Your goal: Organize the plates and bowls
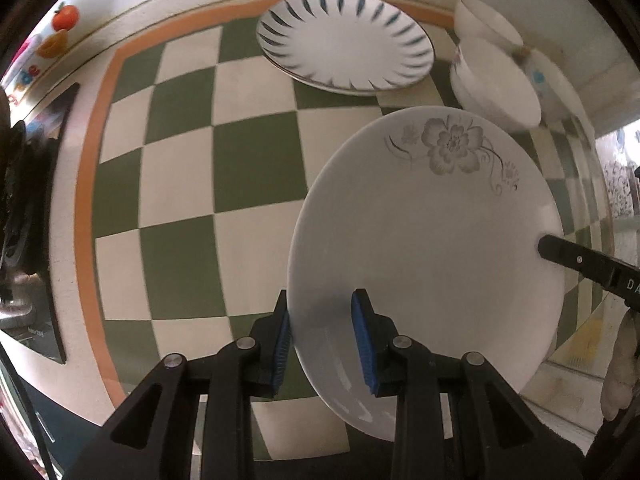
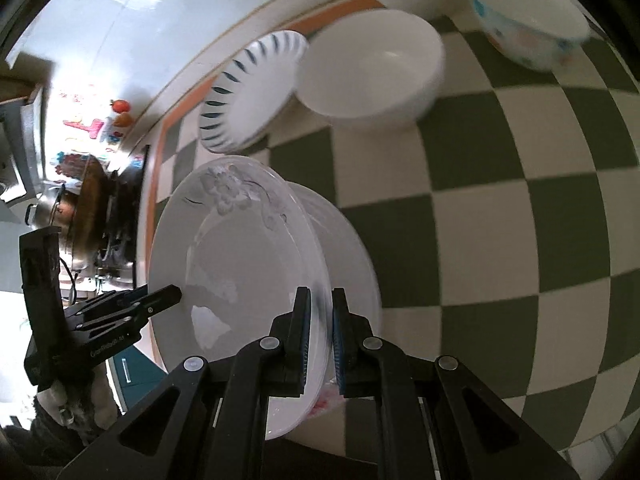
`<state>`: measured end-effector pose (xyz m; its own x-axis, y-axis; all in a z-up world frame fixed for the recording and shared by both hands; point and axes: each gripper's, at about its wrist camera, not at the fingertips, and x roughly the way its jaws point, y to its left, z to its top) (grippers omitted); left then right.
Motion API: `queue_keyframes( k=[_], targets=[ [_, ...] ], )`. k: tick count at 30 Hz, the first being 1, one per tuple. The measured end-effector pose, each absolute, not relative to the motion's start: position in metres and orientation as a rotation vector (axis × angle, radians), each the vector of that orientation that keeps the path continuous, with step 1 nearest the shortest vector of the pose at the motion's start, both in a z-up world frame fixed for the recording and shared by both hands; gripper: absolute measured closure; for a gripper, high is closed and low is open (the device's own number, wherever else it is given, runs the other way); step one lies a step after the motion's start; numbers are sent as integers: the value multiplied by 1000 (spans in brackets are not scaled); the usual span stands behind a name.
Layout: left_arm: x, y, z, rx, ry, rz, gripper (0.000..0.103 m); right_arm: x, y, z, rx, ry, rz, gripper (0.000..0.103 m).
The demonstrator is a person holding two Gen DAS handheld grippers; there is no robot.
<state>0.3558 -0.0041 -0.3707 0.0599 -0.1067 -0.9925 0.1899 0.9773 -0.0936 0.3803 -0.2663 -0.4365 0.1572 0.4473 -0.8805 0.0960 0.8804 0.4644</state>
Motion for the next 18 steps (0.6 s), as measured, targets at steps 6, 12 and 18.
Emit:
queue_keyframes(
  k=[6, 12, 18],
  targets=[
    [357, -9, -384, 88, 1538, -201, 76, 381, -268, -451, 446, 1438, 241, 91],
    [362, -7, -393, 72, 1574, -170, 76, 383, -263, -457, 435, 1457, 250, 91],
    [365, -10, -399, 87, 1590, -161, 76, 386, -263, -458, 438, 1482, 260, 91]
  ],
)
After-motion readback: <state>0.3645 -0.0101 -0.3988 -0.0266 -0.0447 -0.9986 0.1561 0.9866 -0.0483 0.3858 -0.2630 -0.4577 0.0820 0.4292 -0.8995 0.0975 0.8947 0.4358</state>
